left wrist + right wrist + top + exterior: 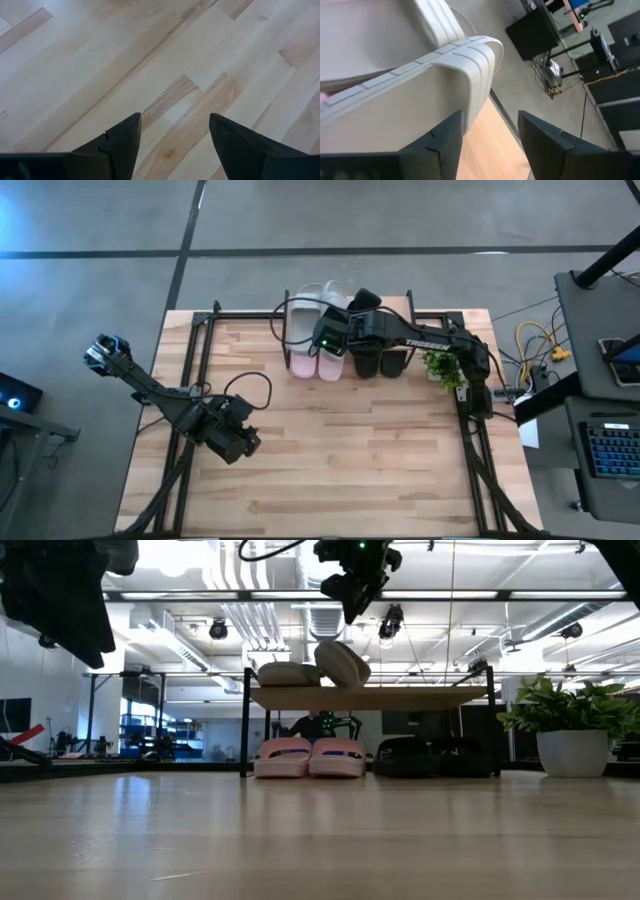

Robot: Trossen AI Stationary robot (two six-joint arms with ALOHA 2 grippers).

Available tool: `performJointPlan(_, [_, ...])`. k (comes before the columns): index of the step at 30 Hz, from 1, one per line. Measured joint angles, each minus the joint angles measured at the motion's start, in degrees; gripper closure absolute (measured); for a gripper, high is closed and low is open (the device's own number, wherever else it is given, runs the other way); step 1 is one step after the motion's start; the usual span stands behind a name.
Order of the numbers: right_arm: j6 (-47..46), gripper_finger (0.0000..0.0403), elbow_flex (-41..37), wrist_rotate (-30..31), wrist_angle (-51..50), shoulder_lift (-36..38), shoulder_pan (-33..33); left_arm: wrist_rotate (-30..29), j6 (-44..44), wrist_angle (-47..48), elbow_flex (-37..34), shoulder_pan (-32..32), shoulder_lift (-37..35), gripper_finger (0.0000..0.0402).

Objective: Pick and place slides into the shelf
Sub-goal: Put the right gray slide on the shelf

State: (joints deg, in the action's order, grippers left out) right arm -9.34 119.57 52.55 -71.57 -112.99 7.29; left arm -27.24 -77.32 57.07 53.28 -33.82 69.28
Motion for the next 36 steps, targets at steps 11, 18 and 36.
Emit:
performJointPlan(11, [-1.16, 0.0219, 0.08, -0.02, -0.22, 0.11, -0.69, 0.01, -0.09, -4.52, 0.0, 0.0, 0.0, 0.0181])
performJointPlan(18, [-1.08, 0.022, 0.06, -0.04, -0.26, 0.11, -1.31, 0.02, -0.09, -10.42, 0.0, 0.0, 0.0, 0.0181])
performJointPlan(36, [-0.72, 0.0218, 0.02, -0.04, -6.34, 0.11, -3.4, 0.0, -0.02, -28.0, 0.0, -0.02, 0.0, 0.0181])
